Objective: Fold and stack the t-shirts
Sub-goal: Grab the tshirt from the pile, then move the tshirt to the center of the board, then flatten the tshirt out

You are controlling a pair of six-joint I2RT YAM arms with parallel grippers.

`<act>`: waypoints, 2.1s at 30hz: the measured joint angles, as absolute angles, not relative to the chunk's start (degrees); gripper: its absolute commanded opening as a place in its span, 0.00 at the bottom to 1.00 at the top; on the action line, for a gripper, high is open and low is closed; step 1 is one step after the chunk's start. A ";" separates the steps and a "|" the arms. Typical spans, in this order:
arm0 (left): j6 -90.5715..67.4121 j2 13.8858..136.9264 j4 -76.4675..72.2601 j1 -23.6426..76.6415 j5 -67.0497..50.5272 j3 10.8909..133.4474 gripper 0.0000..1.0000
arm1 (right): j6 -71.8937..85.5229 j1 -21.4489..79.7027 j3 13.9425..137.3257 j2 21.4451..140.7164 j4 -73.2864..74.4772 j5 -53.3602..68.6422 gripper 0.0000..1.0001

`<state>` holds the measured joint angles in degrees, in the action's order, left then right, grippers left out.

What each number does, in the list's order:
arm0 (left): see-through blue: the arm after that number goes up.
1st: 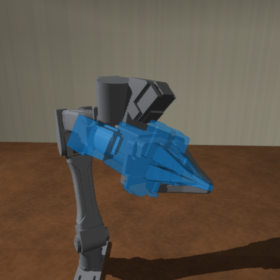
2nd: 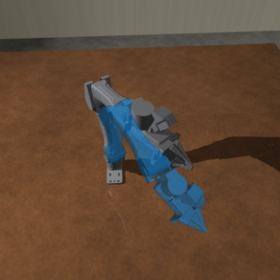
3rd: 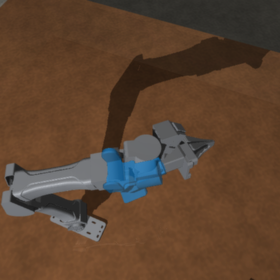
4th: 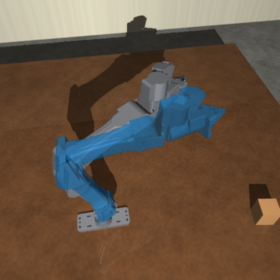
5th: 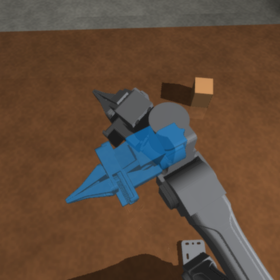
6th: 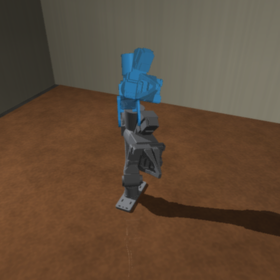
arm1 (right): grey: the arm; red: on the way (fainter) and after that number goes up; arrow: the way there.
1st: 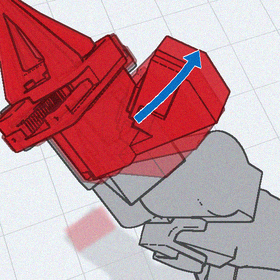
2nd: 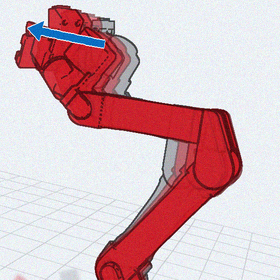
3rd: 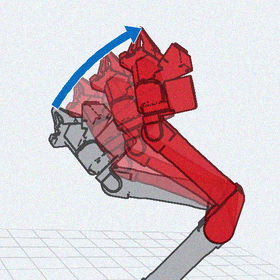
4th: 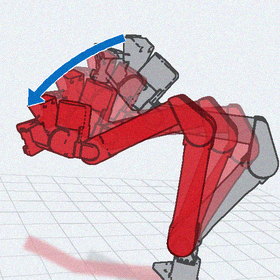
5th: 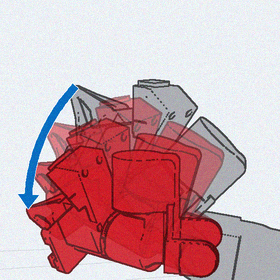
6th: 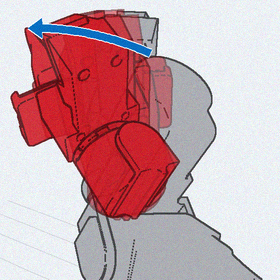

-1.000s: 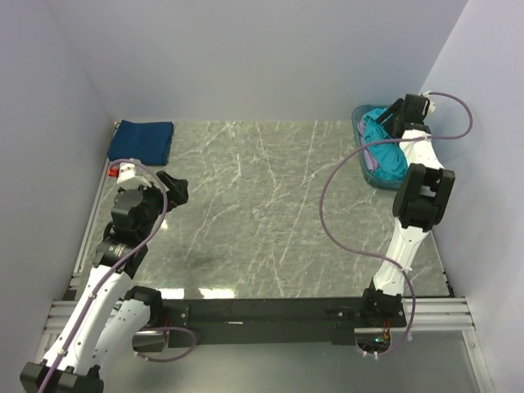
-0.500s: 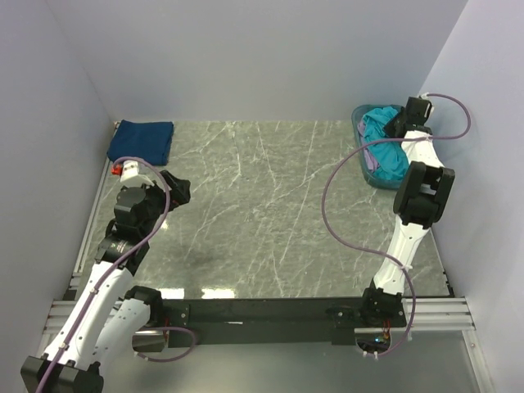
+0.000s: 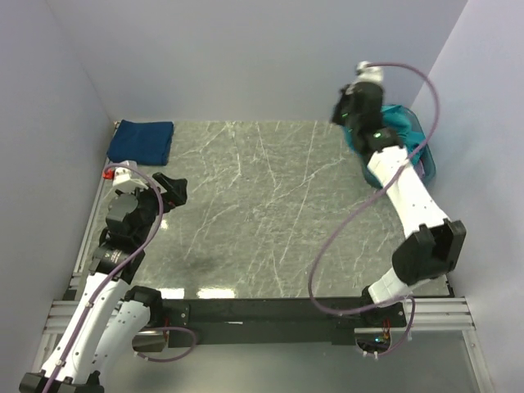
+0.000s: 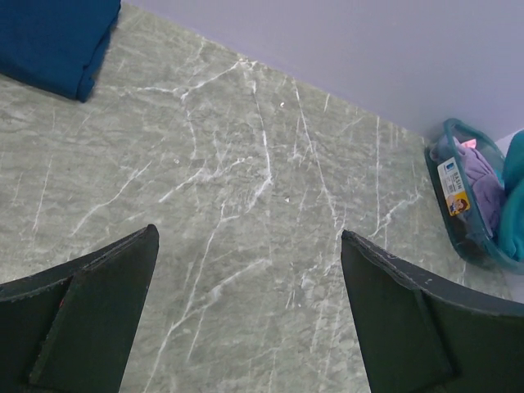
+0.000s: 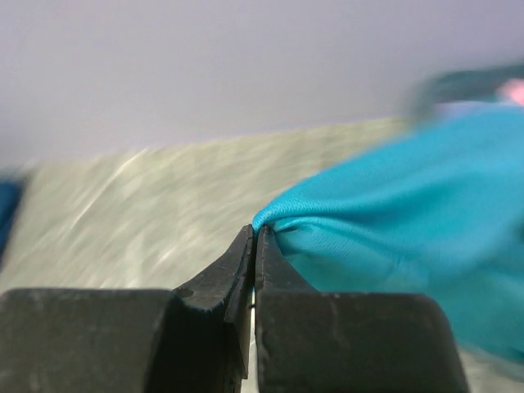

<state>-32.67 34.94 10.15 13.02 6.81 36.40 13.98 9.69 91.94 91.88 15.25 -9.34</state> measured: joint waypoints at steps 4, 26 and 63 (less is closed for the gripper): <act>-32.71 33.98 10.28 13.02 6.85 36.40 0.99 | 12.10 23.38 88.49 88.55 16.47 -9.13 0.00; -34.79 28.25 14.22 13.02 18.57 36.38 0.99 | 12.19 58.39 95.83 108.88 34.11 10.44 0.46; -8.78 115.48 28.86 40.03 19.16 88.29 0.28 | 22.04 15.51 66.37 103.15 20.16 14.52 0.45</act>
